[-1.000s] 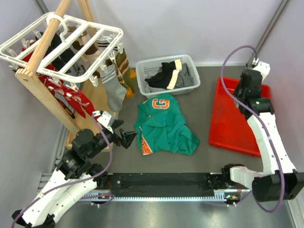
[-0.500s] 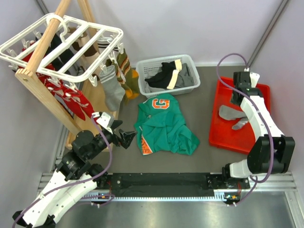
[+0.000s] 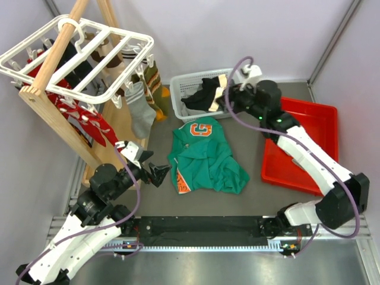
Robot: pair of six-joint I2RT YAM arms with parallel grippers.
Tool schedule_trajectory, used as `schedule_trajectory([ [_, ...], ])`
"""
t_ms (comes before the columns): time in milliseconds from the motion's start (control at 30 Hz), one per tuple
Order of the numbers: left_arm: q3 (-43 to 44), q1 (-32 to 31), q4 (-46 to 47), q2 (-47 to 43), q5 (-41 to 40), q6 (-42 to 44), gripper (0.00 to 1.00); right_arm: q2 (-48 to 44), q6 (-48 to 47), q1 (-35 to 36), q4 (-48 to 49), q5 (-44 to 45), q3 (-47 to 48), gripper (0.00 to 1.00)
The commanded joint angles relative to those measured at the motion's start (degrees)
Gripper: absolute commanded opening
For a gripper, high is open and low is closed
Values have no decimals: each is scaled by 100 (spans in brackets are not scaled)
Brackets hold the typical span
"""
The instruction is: Remove the socks clipped to the hanger
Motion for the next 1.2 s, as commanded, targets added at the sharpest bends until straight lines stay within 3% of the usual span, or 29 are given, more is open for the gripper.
schedule_trajectory([
  [0,-38,-10,331,-220,54,119,99,649,-54,810,1899,-1452,705,63],
  [167,-20,-10,269,-405,-236,154,99,1729,62,1382,2303,-2111,1943,63],
  [333,-29,-10,243,-572,-368,163,99,2284,-422,1910,3137,-2709,2517,68],
  [500,-29,-10,234,-581,-368,172,99,2732,-518,1981,3824,-3220,2930,70],
  [867,-46,-10,278,-599,-518,198,99,3629,-1257,2148,2973,-3510,4265,76],
  [1133,-46,-10,252,-660,-553,198,99,3753,-1415,2367,2639,-3343,4512,67],
  [1167,-46,-10,252,-660,-544,198,99,3744,-1598,2403,2586,-3291,4547,60],
])
